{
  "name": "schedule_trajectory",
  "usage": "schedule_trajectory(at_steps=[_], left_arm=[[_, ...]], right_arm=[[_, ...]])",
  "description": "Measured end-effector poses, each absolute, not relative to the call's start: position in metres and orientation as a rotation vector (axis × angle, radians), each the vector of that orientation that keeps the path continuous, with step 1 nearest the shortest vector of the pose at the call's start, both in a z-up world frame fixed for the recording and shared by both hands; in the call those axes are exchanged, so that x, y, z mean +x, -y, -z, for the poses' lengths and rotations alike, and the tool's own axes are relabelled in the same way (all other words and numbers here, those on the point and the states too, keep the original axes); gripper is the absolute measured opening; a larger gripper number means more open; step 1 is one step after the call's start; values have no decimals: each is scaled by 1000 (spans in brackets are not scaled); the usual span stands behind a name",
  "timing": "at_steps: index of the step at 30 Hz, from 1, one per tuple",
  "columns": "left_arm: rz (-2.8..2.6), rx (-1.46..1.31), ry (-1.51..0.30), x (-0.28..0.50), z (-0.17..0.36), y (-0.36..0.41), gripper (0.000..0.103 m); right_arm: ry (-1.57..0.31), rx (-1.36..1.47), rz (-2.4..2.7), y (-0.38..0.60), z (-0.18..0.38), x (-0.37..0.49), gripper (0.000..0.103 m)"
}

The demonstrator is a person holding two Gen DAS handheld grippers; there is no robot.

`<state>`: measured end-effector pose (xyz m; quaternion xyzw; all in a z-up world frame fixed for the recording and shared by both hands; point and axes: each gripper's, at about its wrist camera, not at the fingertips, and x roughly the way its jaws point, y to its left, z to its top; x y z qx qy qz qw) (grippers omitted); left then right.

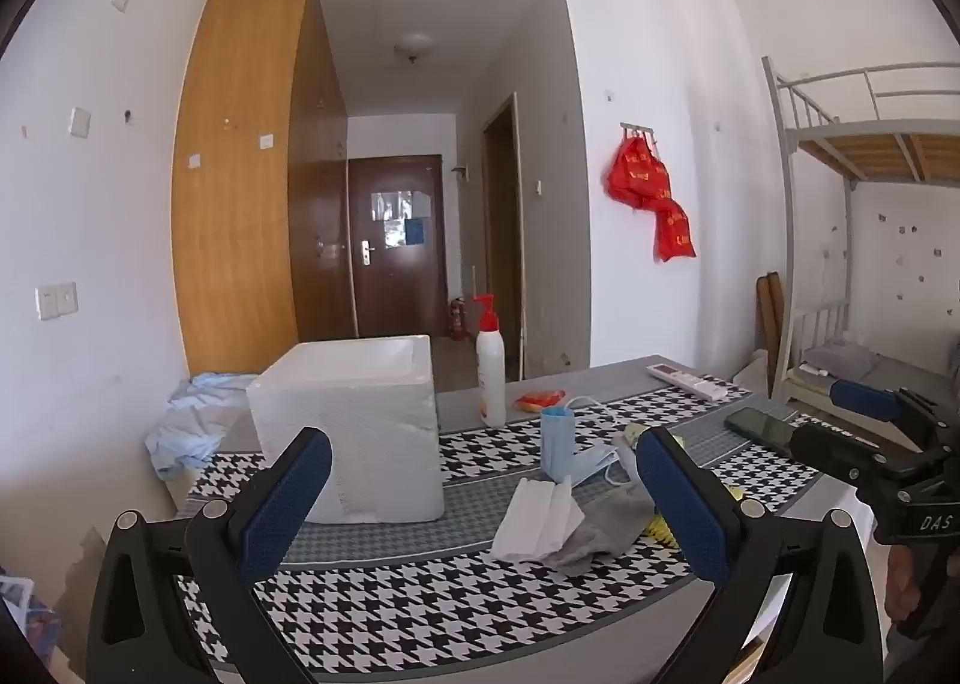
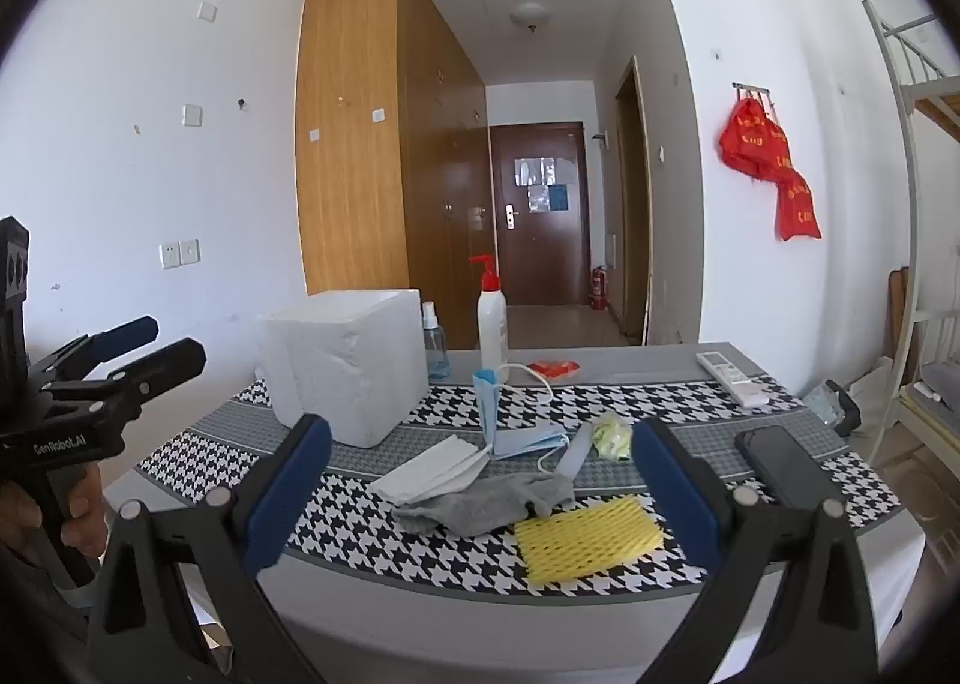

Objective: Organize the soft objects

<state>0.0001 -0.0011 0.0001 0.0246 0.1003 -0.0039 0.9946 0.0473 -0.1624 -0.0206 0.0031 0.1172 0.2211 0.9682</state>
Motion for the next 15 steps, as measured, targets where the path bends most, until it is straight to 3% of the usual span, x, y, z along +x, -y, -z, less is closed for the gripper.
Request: schedule_trajectory(at_steps=[15], left_arm=[[26, 36, -200, 5, 2, 3, 102]], right_arm=[[-248, 11, -450, 164, 20, 48, 101]])
